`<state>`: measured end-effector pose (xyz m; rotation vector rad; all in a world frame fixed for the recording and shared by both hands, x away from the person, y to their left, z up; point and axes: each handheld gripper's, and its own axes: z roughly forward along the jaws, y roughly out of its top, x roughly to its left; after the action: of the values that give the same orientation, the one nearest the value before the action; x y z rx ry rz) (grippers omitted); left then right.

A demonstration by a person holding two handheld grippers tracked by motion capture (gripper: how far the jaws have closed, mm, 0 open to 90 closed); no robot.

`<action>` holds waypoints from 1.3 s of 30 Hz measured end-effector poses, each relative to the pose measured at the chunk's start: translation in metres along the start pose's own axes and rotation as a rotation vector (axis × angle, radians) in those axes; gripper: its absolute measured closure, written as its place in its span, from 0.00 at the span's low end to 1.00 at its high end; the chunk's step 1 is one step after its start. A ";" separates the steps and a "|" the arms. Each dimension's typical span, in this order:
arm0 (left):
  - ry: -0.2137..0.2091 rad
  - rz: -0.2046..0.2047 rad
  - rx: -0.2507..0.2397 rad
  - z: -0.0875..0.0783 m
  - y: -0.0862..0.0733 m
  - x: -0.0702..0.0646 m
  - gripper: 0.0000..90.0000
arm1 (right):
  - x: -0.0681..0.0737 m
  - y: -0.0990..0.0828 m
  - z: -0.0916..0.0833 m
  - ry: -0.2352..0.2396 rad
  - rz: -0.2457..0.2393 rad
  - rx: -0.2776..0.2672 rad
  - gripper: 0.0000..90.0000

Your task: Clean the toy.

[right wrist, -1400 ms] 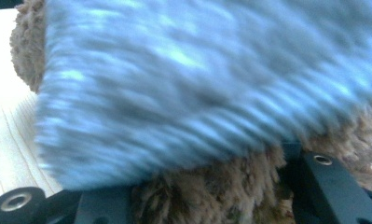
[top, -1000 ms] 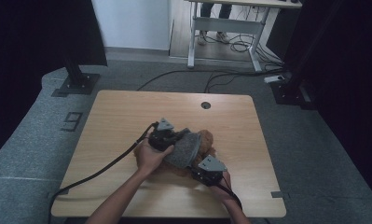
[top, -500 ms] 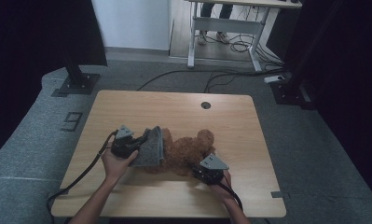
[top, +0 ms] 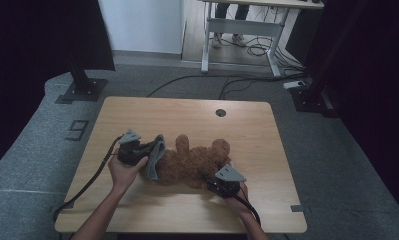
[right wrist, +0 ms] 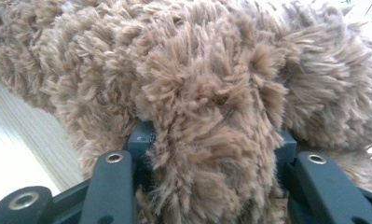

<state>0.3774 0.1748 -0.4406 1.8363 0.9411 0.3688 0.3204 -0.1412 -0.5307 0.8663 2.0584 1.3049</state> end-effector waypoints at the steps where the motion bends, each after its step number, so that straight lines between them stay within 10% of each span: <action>1: -0.015 0.018 -0.008 0.004 0.008 -0.009 0.96 | 0.000 0.000 0.000 -0.002 -0.001 -0.001 0.57; 11: -0.090 0.165 0.052 0.086 0.061 -0.086 0.96 | 0.002 0.000 0.000 0.002 -0.010 -0.005 0.57; 19: -0.052 0.238 0.192 0.132 0.047 -0.100 0.95 | 0.002 0.000 -0.001 0.008 -0.015 -0.002 0.57; 26: 0.005 0.213 0.201 0.113 0.035 -0.075 0.95 | 0.004 -0.001 -0.002 0.000 -0.031 -0.005 0.57; 39: 0.081 0.087 0.075 0.020 0.001 -0.009 0.95 | 0.003 -0.001 -0.001 -0.010 -0.020 0.000 0.57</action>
<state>0.3844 0.1556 -0.4470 1.9479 0.9433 0.4707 0.3176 -0.1396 -0.5319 0.8487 2.0534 1.2877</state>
